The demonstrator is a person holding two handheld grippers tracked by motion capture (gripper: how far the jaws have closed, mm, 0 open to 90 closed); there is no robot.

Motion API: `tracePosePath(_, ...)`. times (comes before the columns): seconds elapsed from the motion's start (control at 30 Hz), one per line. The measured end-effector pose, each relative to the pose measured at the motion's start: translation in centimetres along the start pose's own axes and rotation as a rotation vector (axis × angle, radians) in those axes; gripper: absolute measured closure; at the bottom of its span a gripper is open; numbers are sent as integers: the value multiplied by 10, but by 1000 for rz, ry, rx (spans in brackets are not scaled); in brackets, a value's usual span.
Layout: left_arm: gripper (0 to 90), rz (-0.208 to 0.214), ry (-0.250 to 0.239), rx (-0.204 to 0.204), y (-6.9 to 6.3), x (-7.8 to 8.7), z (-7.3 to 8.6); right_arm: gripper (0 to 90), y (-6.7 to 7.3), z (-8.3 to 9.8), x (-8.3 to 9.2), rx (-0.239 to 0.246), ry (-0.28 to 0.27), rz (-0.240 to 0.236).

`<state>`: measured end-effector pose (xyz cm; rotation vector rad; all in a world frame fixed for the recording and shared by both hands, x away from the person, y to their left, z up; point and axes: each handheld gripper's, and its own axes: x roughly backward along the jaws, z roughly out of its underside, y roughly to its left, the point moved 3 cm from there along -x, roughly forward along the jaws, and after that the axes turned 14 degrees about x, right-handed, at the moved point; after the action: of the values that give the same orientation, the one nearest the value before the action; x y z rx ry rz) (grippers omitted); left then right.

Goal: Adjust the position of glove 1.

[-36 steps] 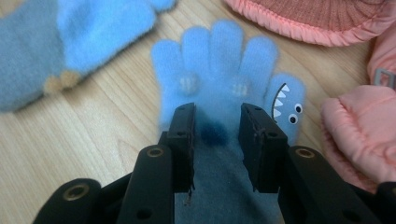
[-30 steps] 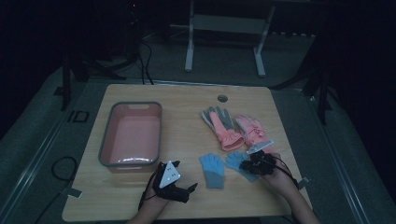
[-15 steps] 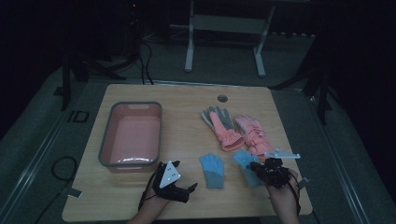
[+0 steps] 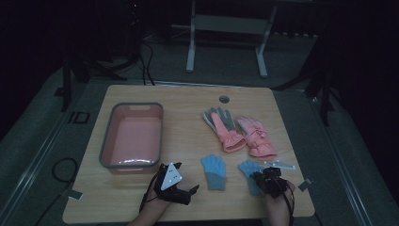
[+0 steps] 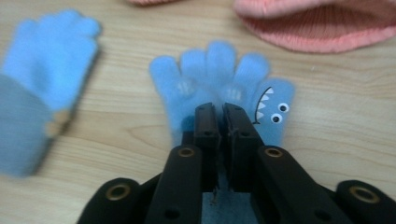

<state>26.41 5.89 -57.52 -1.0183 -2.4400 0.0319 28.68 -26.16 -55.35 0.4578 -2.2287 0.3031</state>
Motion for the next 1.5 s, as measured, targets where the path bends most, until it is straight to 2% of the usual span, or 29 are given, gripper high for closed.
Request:
tracePosePath(0.07,5,1,0,1,0,0,0,816,1,4,-7,12,23,2)
tracePosePath(0.1,5,2,1,2,0,0,0,816,0,5,-9,11,15,-1)
tracePosePath(0.23,5,6,0,3,0,0,0,803,-1,4,-9,15,18,-7)
tracePosePath(0.33,5,6,1,3,0,0,0,755,-3,2,-7,27,15,-18)
tracePosePath(0.4,5,7,1,3,0,0,0,721,-5,0,-4,48,4,-41)
tracePosePath(0.47,5,7,1,4,0,0,0,692,-9,-3,-1,90,6,-42)
tracePosePath(0.53,5,7,0,5,0,0,0,691,-15,-6,2,116,16,-62)
tracePosePath(0.63,5,8,2,6,1,0,0,684,-22,-9,6,188,35,-97)
tracePosePath(0.67,5,7,2,7,1,0,0,678,-25,-11,7,205,35,-122)
tracePosePath(0.77,5,7,2,6,1,0,0,669,-29,-15,11,270,16,-179)
tracePosePath(0.83,5,6,3,6,0,0,0,664,-31,-19,14,336,-21,-232)
tracePosePath(0.9,5,6,3,8,1,0,0,665,-35,-22,13,412,-8,-246)
tracePosePath(0.97,5,5,3,12,1,0,0,665,-35,-22,14,491,-21,-282)
tracePosePath(1.03,5,2,2,10,1,0,0,664,-36,-22,15,532,-4,-319)
tracePosePath(1.07,5,1,2,9,1,0,0,664,-36,-21,14,546,6,-320)
tracePosePath(1.1,5,-1,3,7,0,0,0,661,-37,-21,13,554,9,-329)
tracePosePath(1.33,5,1,5,2,0,0,0,634,-36,-11,-2,508,13,-383)
tracePosePath(1.4,5,1,4,1,0,0,0,658,-33,-7,-8,505,24,-382)
tracePosePath(1.43,5,1,4,0,0,0,0,678,-32,-4,-11,515,44,-365)
tracePosePath(1.5,5,1,5,-1,0,0,0,752,-29,-2,-13,517,31,-330)
